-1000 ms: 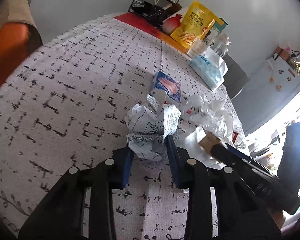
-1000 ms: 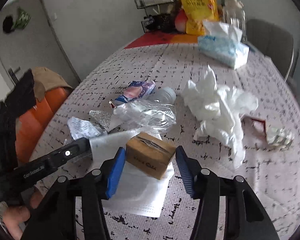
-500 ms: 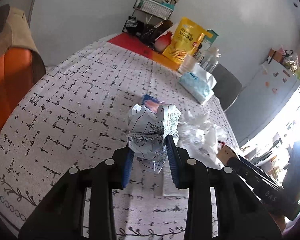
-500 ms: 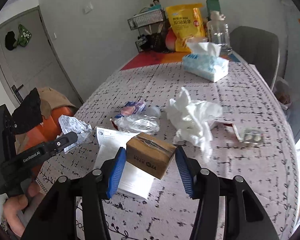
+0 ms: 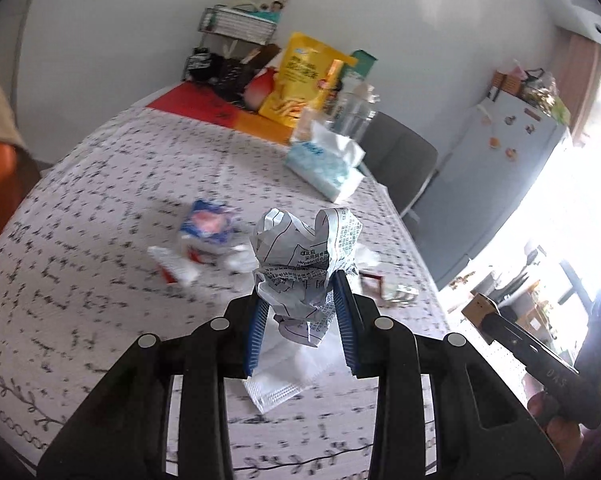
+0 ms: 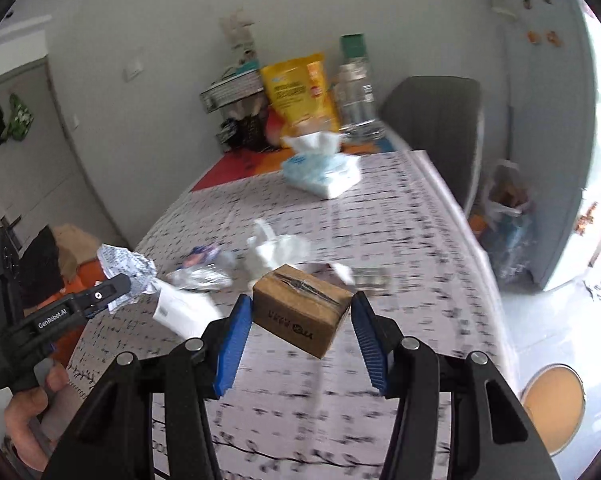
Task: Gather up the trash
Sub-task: 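Carry the paper in the left gripper and the box in the right gripper over the beige bin, then open the right gripper to drop the box while the left gripper drops the paper into the bin, then move both open grippers back over the table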
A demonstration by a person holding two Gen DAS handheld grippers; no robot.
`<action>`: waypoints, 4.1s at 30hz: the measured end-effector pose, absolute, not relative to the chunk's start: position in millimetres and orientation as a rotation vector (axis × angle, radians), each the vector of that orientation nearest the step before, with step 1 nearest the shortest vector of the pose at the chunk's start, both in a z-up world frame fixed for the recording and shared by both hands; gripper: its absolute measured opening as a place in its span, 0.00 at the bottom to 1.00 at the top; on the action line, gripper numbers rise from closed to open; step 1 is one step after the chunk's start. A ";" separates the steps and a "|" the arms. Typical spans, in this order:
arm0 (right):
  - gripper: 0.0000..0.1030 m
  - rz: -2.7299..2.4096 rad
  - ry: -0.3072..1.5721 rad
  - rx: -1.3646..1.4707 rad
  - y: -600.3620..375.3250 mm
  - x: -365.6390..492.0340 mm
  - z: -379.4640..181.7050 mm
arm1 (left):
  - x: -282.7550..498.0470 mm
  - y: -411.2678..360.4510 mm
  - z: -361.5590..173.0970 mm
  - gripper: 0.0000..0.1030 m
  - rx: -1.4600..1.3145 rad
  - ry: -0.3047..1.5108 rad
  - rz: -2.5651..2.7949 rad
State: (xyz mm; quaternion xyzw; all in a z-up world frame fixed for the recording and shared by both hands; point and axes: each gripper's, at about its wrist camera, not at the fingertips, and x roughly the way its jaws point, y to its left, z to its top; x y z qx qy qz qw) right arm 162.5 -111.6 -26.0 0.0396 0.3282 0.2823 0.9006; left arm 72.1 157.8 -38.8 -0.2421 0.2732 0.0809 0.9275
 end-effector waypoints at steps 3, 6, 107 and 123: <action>0.49 0.531 0.671 0.097 -138.1 165.2 -25.0 | 83.5 141.3 -34.8 0.31 -0.483 0.560 0.132; 0.49 0.476 0.669 0.114 -167.2 167.6 -26.5 | 95.1 124.6 -30.4 0.31 -0.475 0.557 0.099; 0.93 -0.042 0.599 0.379 -417.1 176.0 -79.4 | 235.3 -96.9 -40.9 0.94 -0.250 0.733 -0.222; 0.93 0.066 0.661 0.268 -277.3 177.7 -52.5 | 155.6 34.7 -23.2 0.94 -0.288 0.565 0.043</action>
